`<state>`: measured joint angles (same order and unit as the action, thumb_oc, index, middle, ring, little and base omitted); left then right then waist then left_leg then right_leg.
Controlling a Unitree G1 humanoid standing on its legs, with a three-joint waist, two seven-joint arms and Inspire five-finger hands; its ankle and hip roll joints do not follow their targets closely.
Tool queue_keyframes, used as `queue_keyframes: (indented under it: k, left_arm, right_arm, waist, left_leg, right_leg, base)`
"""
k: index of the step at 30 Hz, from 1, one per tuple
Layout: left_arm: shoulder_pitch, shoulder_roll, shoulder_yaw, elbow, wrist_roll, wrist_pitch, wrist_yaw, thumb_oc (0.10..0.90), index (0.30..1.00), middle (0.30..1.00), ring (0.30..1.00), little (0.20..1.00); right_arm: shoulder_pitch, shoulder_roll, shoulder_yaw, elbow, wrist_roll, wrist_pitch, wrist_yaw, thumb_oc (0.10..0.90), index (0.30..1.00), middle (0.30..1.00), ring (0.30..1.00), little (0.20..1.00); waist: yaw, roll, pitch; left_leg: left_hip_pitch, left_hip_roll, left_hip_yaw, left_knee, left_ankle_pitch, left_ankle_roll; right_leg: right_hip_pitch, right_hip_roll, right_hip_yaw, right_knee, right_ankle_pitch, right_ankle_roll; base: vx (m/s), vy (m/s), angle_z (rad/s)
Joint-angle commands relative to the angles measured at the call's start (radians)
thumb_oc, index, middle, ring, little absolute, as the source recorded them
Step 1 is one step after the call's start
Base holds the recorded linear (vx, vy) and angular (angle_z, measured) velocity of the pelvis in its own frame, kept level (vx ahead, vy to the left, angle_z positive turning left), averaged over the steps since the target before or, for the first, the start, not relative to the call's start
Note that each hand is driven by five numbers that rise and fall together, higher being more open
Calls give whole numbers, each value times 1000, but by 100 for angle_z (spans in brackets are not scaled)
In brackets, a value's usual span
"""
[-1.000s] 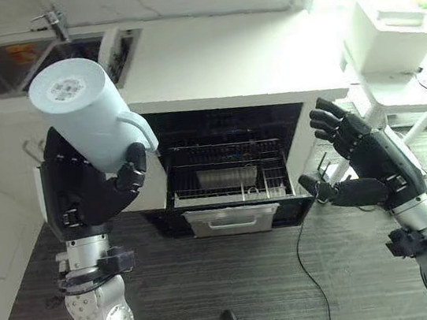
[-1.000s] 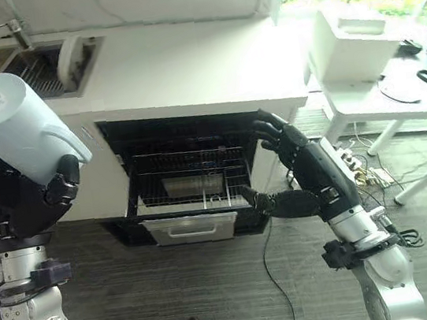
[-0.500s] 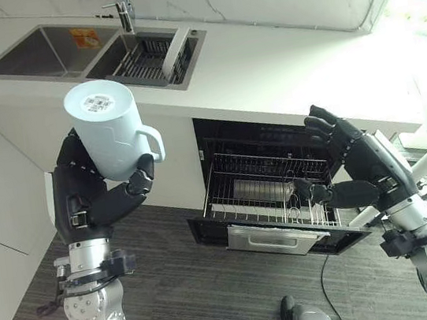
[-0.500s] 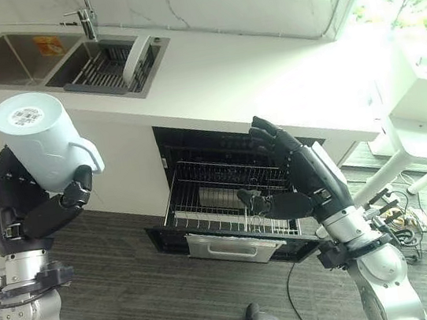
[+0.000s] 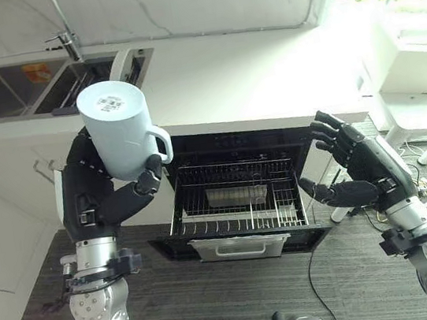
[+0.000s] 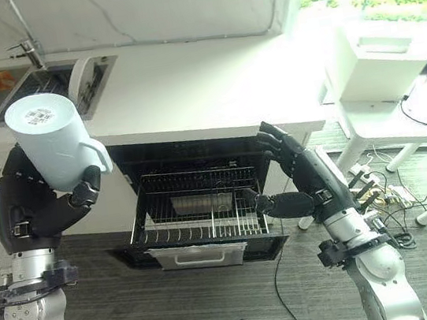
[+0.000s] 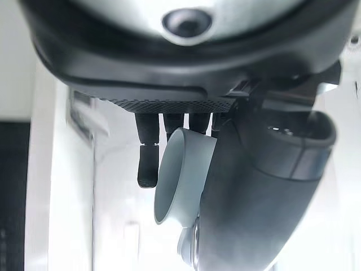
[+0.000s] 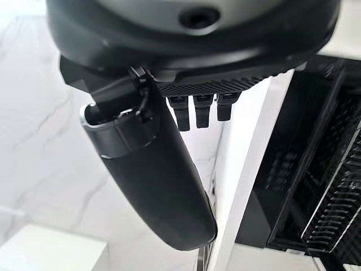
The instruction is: Place the dishes in the dishwasher.
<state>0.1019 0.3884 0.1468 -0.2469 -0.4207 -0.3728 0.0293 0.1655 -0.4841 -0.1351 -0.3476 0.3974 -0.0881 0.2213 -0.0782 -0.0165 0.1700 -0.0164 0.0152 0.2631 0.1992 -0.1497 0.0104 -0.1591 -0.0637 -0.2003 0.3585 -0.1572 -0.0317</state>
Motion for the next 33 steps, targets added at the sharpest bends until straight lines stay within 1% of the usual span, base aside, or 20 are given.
queue_keyframes:
  k: [1, 2, 3, 4, 6, 7, 10, 12, 14, 16, 17, 19, 22, 26, 29, 33]
  left_arm:
    - [-67, 28, 9, -116, -2, -131, -30, 400, 300, 300, 300, 300]
    - [-67, 28, 9, -116, 0, -132, -29, 400, 300, 300, 300, 300]
    - [-68, 25, 4, -119, 8, -131, -26, 400, 300, 300, 300, 300]
    - [-73, 27, -4, -116, 13, -127, -18, 400, 300, 300, 300, 300]
    - [-86, 31, -13, -105, 39, -109, 0, 400, 300, 300, 300, 300]
    - [-82, 36, -16, -103, 37, -93, 1, 400, 300, 300, 300, 300]
    - [-81, 42, -31, -81, 58, -76, -11, 400, 300, 300, 300, 300]
    - [-95, 49, -47, -67, 110, -91, 31, 400, 300, 300, 300, 300]
    - [-114, 58, -63, -47, 146, -89, 69, 400, 300, 300, 300, 300]
    - [-160, 70, -93, -5, 230, -131, 185, 400, 300, 300, 300, 300]
    - [-177, 73, -104, 10, 252, -132, 200, 400, 300, 300, 300, 300]
    - [-215, 83, -143, 43, 362, -138, 230, 400, 300, 300, 300, 300]
    - [-271, 101, -195, 92, 472, -138, 299, 400, 300, 300, 300, 300]
    - [-325, 108, -249, 147, 561, -138, 371, 400, 300, 300, 300, 300]
    - [-353, 91, -300, 193, 628, -157, 433, 400, 300, 300, 300, 300]
    - [-358, 84, -333, 213, 690, -174, 472, 400, 300, 300, 300, 300]
  right_arm:
    - [-89, -36, -55, -67, 69, -95, 9, 800, 900, 900, 900, 900]
    - [-91, -36, -54, -66, 67, -96, 8, 800, 900, 900, 900, 900]
    - [-99, -31, -48, -61, 58, -103, 4, 800, 900, 900, 900, 900]
    - [-105, -27, -42, -54, 59, -110, 3, 800, 900, 900, 900, 900]
    - [-113, -23, -30, -54, 78, -87, -15, 800, 900, 900, 900, 900]
    - [-101, -16, -29, -59, 97, -76, -9, 800, 900, 900, 900, 900]
    - [-81, 14, -11, -67, 110, -49, 6, 800, 900, 900, 900, 900]
    - [-95, 23, 6, -58, 127, 3, -24, 800, 900, 900, 900, 900]
    - [-112, 28, 20, -41, 137, 27, -36, 800, 900, 900, 900, 900]
    - [-147, 25, 44, -21, 172, 50, -37, 800, 900, 900, 900, 900]
    - [-160, 23, 52, -18, 196, 54, -31, 800, 900, 900, 900, 900]
    - [-202, 19, 69, -8, 255, 57, -19, 800, 900, 900, 900, 900]
    - [-247, 11, 92, 17, 299, 54, -29, 800, 900, 900, 900, 900]
    - [-295, 13, 121, 21, 361, 69, -10, 800, 900, 900, 900, 900]
    - [-335, 31, 154, 21, 403, 90, -12, 800, 900, 900, 900, 900]
    - [-353, 43, 169, 15, 441, 110, -5, 800, 900, 900, 900, 900]
  waist:
    - [16, -14, -35]
    - [16, -12, -35]
    - [14, -4, -29]
    - [12, -1, -25]
    - [13, 7, -29]
    - [9, 9, -36]
    - [4, 9, -51]
    - [4, 6, -55]
    - [5, 4, -55]
    - [3, -1, -56]
    - [5, -3, -58]
    - [11, -12, -58]
    - [16, -19, -60]
    - [17, -21, -66]
    - [24, -24, -77]
    - [27, -27, -83]
  left_leg:
    - [-17, 95, -19, 101, -16, -80]
    - [-20, 98, -18, 101, -18, -81]
    - [-47, 122, -18, 101, -13, -89]
    - [-62, 135, -14, 101, -11, -89]
    - [-71, 133, -38, 101, -26, -86]
    - [-68, 130, -38, 101, -38, -82]
    - [-55, 122, -34, 101, -64, -74]
    - [-51, 118, -36, 101, -71, -69]
    - [-50, 115, -39, 101, -75, -67]
    - [-45, 111, -42, 101, -82, -61]
    - [-42, 110, -40, 101, -85, -59]
    - [-35, 110, -35, 101, -95, -53]
    - [-29, 107, -36, 101, -103, -48]
    - [-19, 108, -28, 101, -112, -43]
    - [-10, 107, -26, 101, -119, -41]
    - [-5, 108, -26, 101, -122, -42]
  right_leg:
    - [70, -34, 34, -58, -12, 120]
    - [68, -33, 35, -58, -11, 120]
    - [71, -29, 38, -58, -16, 123]
    - [75, -31, 38, -58, -18, 122]
    - [76, -45, 31, -58, -25, 130]
    - [74, -57, 18, -58, -21, 137]
    - [78, -79, -5, -58, -15, 148]
    - [79, -87, -12, -58, -12, 151]
    - [80, -91, -16, -58, -11, 153]
    - [78, -94, -16, -58, -8, 157]
    - [79, -97, -18, -58, -7, 159]
    - [82, -104, -23, -58, -3, 162]
    - [85, -104, -21, -58, -3, 164]
    - [89, -100, -14, -58, -6, 164]
    - [97, -93, -7, -58, -11, 159]
    - [102, -87, -3, -58, -15, 155]
  base:
    - [-26, 41, 3]
    - [-33, 111, 7]
    - [4, 94, 10]
    - [27, 165, 11]
    - [31, 196, -2]
    - [9, 181, -21]
    - [24, 130, -8]
    - [9, 56, 7]
    - [-3, 44, 4]
    - [-8, 51, 7]
    - [-2, 26, 9]
    - [-11, 5, 7]
    - [0, 0, 0]
    - [14, -19, -8]
    - [58, -53, -13]
    - [27, -21, -1]
